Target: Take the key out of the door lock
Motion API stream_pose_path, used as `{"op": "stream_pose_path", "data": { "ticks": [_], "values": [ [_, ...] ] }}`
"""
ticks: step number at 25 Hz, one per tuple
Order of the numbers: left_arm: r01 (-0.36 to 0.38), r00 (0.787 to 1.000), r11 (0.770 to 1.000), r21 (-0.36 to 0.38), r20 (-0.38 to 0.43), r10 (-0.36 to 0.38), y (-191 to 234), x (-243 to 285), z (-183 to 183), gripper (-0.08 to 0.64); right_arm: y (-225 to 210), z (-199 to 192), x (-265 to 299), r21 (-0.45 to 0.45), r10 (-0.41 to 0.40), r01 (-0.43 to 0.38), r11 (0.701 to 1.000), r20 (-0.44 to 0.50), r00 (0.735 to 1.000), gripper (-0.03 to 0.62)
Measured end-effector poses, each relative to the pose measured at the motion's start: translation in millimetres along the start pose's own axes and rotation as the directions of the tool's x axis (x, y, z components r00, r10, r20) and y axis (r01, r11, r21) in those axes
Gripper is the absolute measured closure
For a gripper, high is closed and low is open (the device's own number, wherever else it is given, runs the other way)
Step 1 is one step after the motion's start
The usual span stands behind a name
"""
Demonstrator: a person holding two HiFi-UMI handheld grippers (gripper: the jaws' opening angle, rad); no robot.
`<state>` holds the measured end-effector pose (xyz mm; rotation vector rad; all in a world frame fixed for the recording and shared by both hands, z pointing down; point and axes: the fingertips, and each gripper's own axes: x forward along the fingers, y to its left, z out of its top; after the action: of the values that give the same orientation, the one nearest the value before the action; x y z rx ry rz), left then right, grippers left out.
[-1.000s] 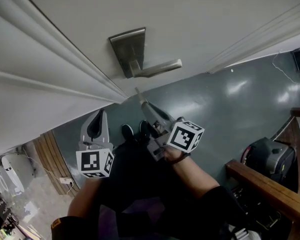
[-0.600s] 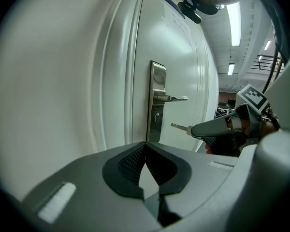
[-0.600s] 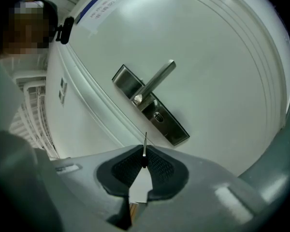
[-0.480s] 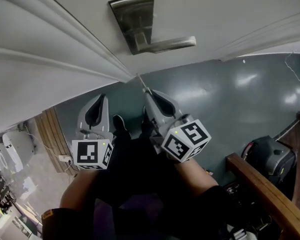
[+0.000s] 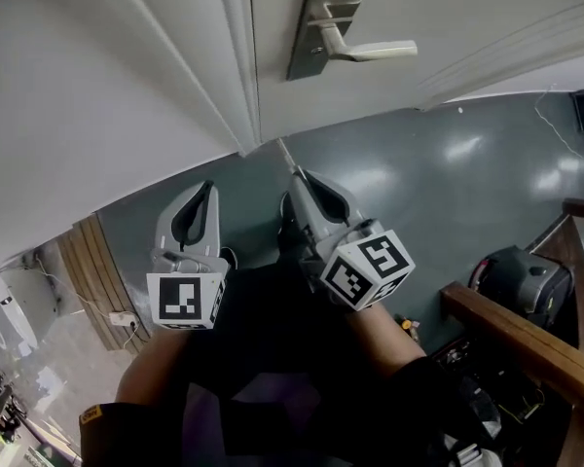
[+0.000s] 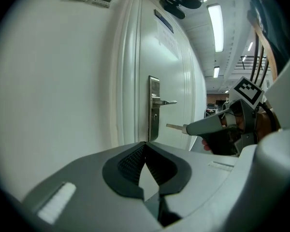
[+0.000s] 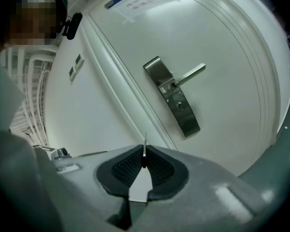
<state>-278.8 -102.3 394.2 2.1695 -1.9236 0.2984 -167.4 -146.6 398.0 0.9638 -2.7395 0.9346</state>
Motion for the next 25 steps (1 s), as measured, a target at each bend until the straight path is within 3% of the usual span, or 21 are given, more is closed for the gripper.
{"op": "stream_pose_path", "data": {
  "ticks": [4,12,19,25],
  "values": [
    [0.022,1.0,0.999,-0.04,0.018,-0.021,21.9,-49.7,-24.9,0.543,43.5,-34.2,-10.6,-0.025,-0.051,0.051,0.998,0.005,0.999,0.577],
    [0.114,0.992,0.993,-0.043,0.064,-0.112,44.6,-126.3,-36.2,0.543,116.9,-76.5,-39.7,-0.07,-0.157,0.16,0.985,0.049,0.986,0.577],
    [0.192,0.979,0.981,-0.036,0.075,-0.189,28.7,-155.6,-39.1,0.543,139.6,-92.2,-71.4,-0.065,-0.215,0.22,0.973,0.082,0.973,0.577],
    [0.217,0.974,0.976,-0.025,0.068,-0.215,13.4,-170.1,-47.5,0.543,143.9,-101.8,-101.5,-0.056,-0.247,0.253,0.966,0.102,0.964,0.577]
  ]
}}
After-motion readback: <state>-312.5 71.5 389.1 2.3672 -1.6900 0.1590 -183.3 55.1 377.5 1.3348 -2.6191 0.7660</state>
